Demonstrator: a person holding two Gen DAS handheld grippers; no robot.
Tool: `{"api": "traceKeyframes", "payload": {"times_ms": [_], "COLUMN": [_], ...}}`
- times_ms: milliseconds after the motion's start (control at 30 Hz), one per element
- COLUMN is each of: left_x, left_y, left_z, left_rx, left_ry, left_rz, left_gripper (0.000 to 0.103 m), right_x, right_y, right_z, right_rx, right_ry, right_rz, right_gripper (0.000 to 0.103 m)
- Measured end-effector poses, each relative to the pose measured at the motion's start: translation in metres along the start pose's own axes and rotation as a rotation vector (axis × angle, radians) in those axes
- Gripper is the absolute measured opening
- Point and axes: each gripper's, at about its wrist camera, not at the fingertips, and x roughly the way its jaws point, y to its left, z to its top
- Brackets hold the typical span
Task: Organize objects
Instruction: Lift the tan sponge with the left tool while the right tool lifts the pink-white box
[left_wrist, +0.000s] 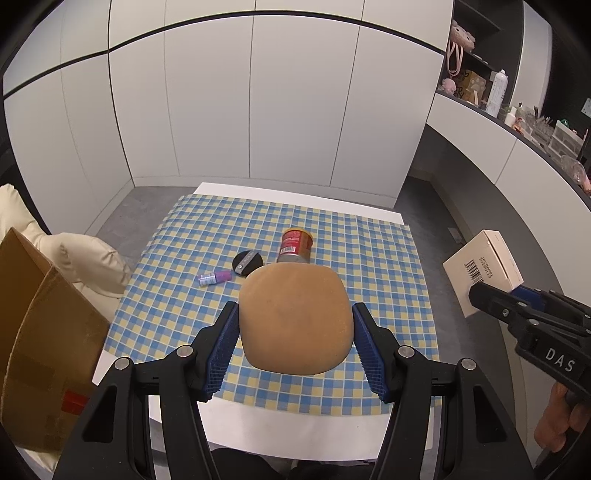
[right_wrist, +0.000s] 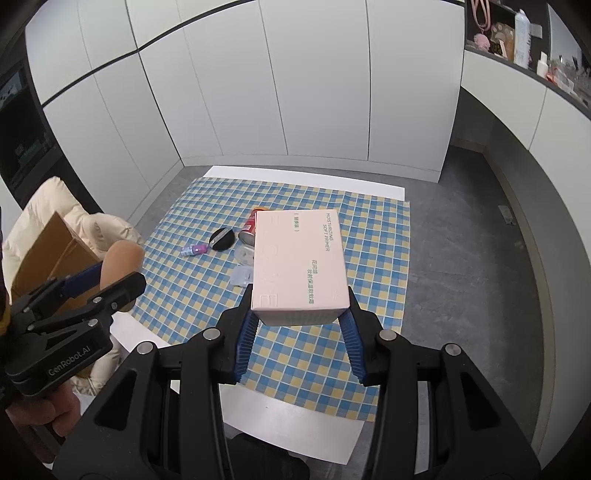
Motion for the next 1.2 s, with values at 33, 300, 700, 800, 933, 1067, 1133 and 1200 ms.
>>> {"api": "traceKeyframes", "payload": {"times_ms": [33, 300, 700, 800, 933, 1067, 1133, 1200], "left_x": [0.001, 0.013, 0.013, 0.012, 0.008, 0.006, 0.006, 0.006], "left_y": [0.0, -0.008, 0.009, 0.012, 0.017, 0.021, 0.023, 0.025], "left_z": [-0.001, 0.0, 0.009, 0.013, 0.017, 0.019, 0.018, 0.018], "left_rx": [-0.005, 0.03, -0.003, -0.008, 0.008, 0.0, -0.004, -0.003], "left_ry": [0.006, 0.015, -0.012, -0.029, -0.058, -0.064, -0.061, -0.06], "left_rz": [-0.005, -0.009, 0.003, 0.012, 0.028, 0.02, 0.019, 0.022], "left_gripper": [0.062, 0.062, 0.062, 0.062, 0.062, 0.062, 0.062, 0.062], "right_x": [0.0, -0.008, 0.005, 0.01, 0.015, 0.018, 0.019, 0.021], "right_y": [-0.002, 0.006, 0.015, 0.012, 0.007, 0.007, 0.007, 0.007], "right_z": [0.0, 0.015, 0.016, 0.016, 0.017, 0.017, 0.018, 0.019], "right_rx": [0.006, -0.021, -0.026, -0.004, 0.025, 0.025, 0.027, 0.03], "right_ry": [0.0, -0.043, -0.022, -0.01, 0.004, 0.007, 0.005, 0.004], "right_rz": [0.002, -0.007, 0.004, 0.013, 0.015, 0.009, 0.006, 0.002], "right_gripper": [0.044, 0.044, 0.044, 0.044, 0.044, 0.044, 0.044, 0.044]}}
